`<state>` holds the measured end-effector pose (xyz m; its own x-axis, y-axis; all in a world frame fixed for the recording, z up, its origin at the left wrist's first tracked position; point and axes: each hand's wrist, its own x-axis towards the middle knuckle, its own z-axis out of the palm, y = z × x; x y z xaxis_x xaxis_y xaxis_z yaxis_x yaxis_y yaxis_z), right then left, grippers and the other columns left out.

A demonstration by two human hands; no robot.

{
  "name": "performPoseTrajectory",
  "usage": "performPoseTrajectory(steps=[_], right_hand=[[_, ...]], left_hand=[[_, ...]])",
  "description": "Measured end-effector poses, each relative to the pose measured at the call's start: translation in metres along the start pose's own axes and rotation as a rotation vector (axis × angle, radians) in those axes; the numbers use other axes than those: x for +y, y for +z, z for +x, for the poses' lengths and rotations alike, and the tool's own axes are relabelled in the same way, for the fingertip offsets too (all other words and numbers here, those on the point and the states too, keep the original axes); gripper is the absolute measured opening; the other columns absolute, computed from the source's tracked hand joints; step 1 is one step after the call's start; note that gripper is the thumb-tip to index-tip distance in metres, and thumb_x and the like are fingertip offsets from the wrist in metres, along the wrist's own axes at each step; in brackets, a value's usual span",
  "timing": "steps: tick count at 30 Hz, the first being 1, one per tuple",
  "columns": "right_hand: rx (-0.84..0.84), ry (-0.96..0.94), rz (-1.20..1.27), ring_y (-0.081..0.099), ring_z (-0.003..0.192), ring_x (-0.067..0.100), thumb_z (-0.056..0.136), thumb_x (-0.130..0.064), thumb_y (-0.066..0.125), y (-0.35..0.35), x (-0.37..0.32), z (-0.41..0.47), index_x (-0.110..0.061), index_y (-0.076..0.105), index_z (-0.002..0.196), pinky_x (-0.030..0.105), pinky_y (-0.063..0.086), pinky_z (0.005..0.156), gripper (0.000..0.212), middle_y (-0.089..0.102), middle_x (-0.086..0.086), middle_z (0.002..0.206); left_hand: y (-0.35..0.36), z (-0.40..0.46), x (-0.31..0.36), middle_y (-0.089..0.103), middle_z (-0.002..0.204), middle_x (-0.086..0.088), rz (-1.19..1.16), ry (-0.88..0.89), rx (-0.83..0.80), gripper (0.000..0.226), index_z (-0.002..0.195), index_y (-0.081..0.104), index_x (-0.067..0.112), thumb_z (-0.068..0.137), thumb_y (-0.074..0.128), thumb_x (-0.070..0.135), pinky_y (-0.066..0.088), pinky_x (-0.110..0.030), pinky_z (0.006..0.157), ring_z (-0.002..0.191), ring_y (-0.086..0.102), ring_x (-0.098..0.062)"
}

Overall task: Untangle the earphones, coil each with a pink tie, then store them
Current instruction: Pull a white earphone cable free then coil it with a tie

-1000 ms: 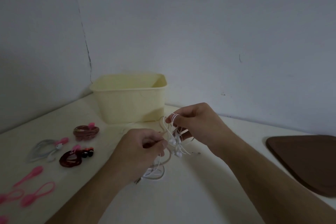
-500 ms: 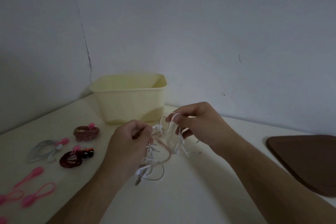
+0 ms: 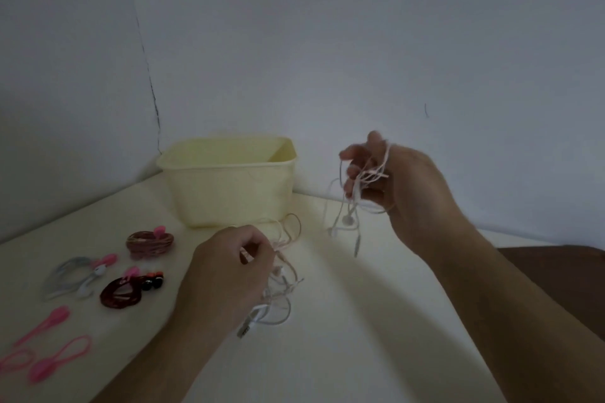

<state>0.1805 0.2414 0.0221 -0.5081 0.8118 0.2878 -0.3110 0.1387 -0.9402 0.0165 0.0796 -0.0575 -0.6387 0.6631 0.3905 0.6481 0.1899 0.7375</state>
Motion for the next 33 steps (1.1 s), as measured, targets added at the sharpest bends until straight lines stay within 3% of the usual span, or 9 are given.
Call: performPoseTrajectory(steps=[6,11,14,18,22,26,28,30,33], right_hand=[[-0.108,-0.160,0.150,0.070,0.091,0.029,0.105,-0.046,0.048,-0.016,-0.030,0.000,-0.006,0.071,0.123,0.041,0.055,0.083,0.049,0.072,0.011,0.106],[-0.202,-0.044,0.005,0.074,0.096,0.036,0.088,-0.043,0.060,0.001,-0.024,-0.008,-0.019,0.069,0.133,0.050,0.059,0.086,0.053,0.072,0.017,0.123],[-0.318,0.018,-0.123,0.076,0.106,0.033,0.086,-0.035,0.075,0.017,-0.011,-0.016,-0.037,0.064,0.140,0.054,0.059,0.098,0.056,0.073,0.005,0.126],[-0.542,-0.029,-0.410,0.063,0.131,0.014,0.082,-0.011,0.088,0.031,0.010,-0.026,-0.058,0.041,0.153,0.045,0.055,0.109,0.097,0.052,-0.012,0.148],[-0.691,-0.088,-0.620,0.053,0.136,0.003,0.076,0.001,0.091,0.046,0.023,-0.034,-0.060,0.011,0.162,0.030,0.056,0.105,0.132,0.022,-0.023,0.160],[-0.573,-0.089,-0.585,0.062,0.127,0.016,0.079,-0.003,0.091,0.048,0.021,-0.034,-0.065,0.004,0.159,0.032,0.063,0.091,0.133,0.014,-0.024,0.163],[-0.448,-0.043,-0.534,0.075,0.107,0.020,0.082,-0.009,0.090,0.044,0.015,-0.031,-0.069,0.007,0.156,0.032,0.065,0.081,0.126,0.035,-0.006,0.160],[-0.290,0.028,-0.498,0.080,0.086,0.027,0.091,-0.008,0.082,0.039,0.012,-0.028,-0.064,0.016,0.156,0.040,0.067,0.075,0.109,0.066,0.005,0.133],[-0.110,0.196,-0.446,0.079,0.078,0.039,0.099,0.002,0.060,0.032,0.014,-0.022,-0.038,0.035,0.157,0.050,0.065,0.074,0.074,0.079,0.014,0.099]], left_hand=[[0.004,0.001,-0.005,0.070,0.077,0.019,0.063,0.023,-0.042,0.021,0.076,0.068,0.034,0.086,0.067,0.016,0.055,-0.034,0.067,0.070,0.064,-0.002],[0.004,0.001,-0.005,0.070,0.080,0.019,0.022,0.145,0.010,0.025,0.079,0.070,0.033,0.088,0.069,0.010,0.050,-0.021,0.066,0.079,0.066,-0.003],[0.002,0.000,0.001,0.071,0.091,0.014,-0.170,0.250,0.037,0.026,0.093,0.072,0.032,0.088,0.072,0.007,0.051,-0.018,0.078,0.090,0.067,-0.009],[0.001,-0.003,0.010,0.074,0.105,0.007,-0.470,0.192,-0.118,0.039,0.117,0.068,0.041,0.088,0.081,0.019,0.059,-0.032,0.077,0.095,0.072,-0.016],[0.001,0.000,0.005,0.079,0.097,-0.003,-0.622,0.132,-0.205,0.025,0.102,0.078,0.035,0.079,0.077,0.025,0.057,-0.037,0.071,0.088,0.075,-0.022],[0.000,0.003,0.006,0.075,0.083,-0.022,-0.802,0.009,-0.142,0.020,0.102,0.078,0.009,0.093,0.069,-0.007,0.058,-0.030,0.060,0.070,0.071,-0.021],[-0.004,0.002,0.010,0.075,0.081,-0.021,-0.779,0.013,-0.142,0.021,0.104,0.076,0.006,0.092,0.066,-0.010,0.058,-0.024,0.060,0.065,0.071,-0.021],[-0.007,0.002,0.012,0.078,0.084,-0.014,-0.754,0.017,-0.143,0.019,0.106,0.076,0.007,0.094,0.067,-0.005,0.060,-0.026,0.064,0.068,0.074,-0.022],[-0.011,0.002,0.012,0.081,0.095,-0.011,-0.756,0.008,-0.186,0.020,0.107,0.078,0.010,0.090,0.070,0.003,0.064,-0.039,0.078,0.084,0.078,-0.028]])
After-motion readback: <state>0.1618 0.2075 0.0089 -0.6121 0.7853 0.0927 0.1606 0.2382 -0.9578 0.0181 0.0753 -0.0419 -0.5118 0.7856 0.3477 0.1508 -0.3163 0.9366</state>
